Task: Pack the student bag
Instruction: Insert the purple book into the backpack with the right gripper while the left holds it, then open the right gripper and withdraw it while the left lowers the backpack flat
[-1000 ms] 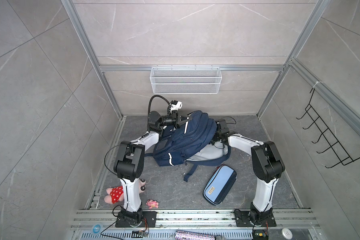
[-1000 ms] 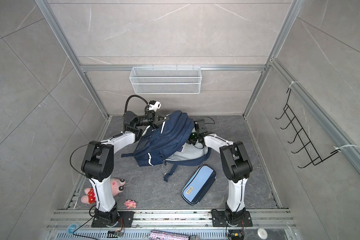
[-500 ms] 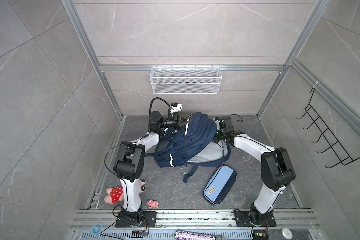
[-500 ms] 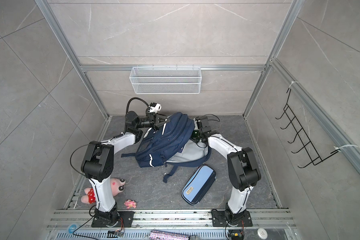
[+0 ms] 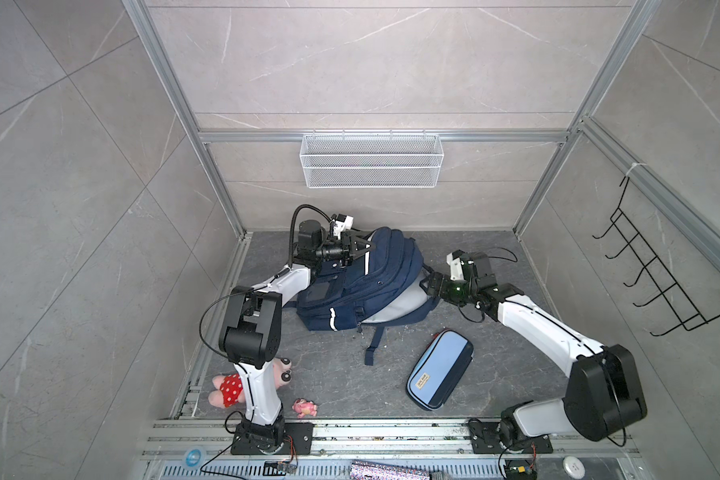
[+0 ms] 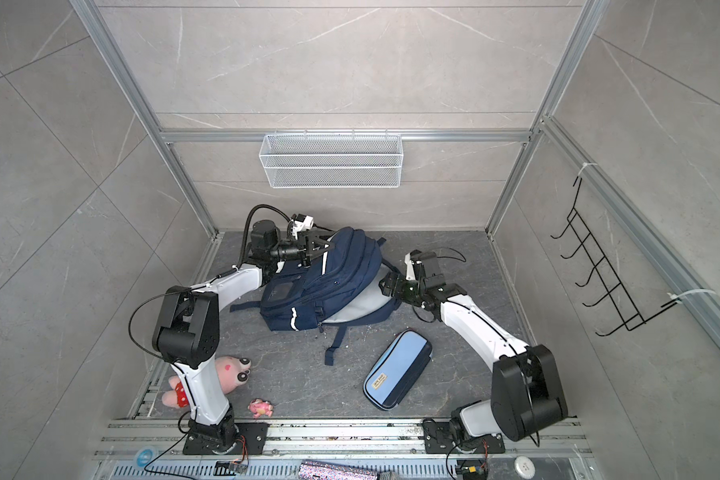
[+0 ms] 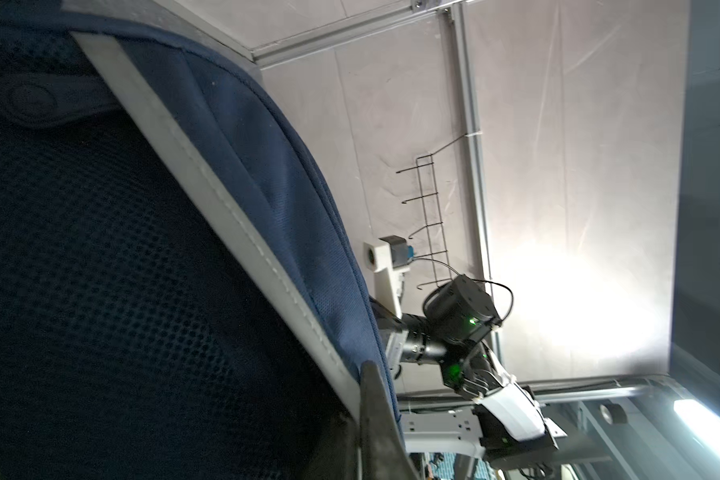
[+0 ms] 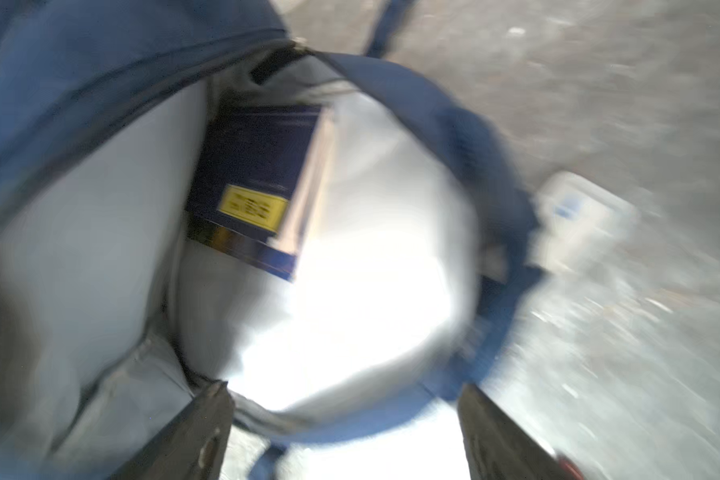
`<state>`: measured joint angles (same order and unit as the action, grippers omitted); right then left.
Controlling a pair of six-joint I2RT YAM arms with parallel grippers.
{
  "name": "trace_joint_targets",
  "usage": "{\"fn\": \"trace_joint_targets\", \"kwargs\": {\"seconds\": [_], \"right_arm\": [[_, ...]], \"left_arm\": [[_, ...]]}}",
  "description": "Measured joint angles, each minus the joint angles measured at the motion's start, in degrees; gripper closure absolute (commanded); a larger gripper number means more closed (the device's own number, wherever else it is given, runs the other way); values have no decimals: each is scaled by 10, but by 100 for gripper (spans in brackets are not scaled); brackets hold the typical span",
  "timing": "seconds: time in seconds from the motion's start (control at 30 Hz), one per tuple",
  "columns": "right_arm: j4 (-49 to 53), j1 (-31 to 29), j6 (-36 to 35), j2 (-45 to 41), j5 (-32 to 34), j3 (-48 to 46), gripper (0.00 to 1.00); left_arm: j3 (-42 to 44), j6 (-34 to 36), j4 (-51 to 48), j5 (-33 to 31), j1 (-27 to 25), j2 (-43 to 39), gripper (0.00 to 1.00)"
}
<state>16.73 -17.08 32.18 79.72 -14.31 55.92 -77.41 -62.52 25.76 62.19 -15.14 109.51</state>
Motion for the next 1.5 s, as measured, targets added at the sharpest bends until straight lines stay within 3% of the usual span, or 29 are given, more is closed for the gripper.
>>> {"fn": "trace_joint_targets", "kwargs": {"seconds": [0.27,0.57,0.87,1.03,1.33,1.5], "right_arm": [[70,12,-63,-43,30,14,16],[121,11,-116,-41,40,46,17],[127,-21,-154,-16,19,76,16],[127,-37,-157,-7,19,75,16],[129,-109,-173,48,28,81,15],[129,-131,-173,84,25,106,12]], "left_arm": [[-60,102,-158,-88,-11,9,100],[-117,160,-264,-187,-41,67,100],[-127,204,-338,-255,-51,76,58],[-37,227,-388,-295,-49,-24,40],[230,193,-464,-352,-49,-367,33],[333,133,-482,-385,-49,-434,27]]}}
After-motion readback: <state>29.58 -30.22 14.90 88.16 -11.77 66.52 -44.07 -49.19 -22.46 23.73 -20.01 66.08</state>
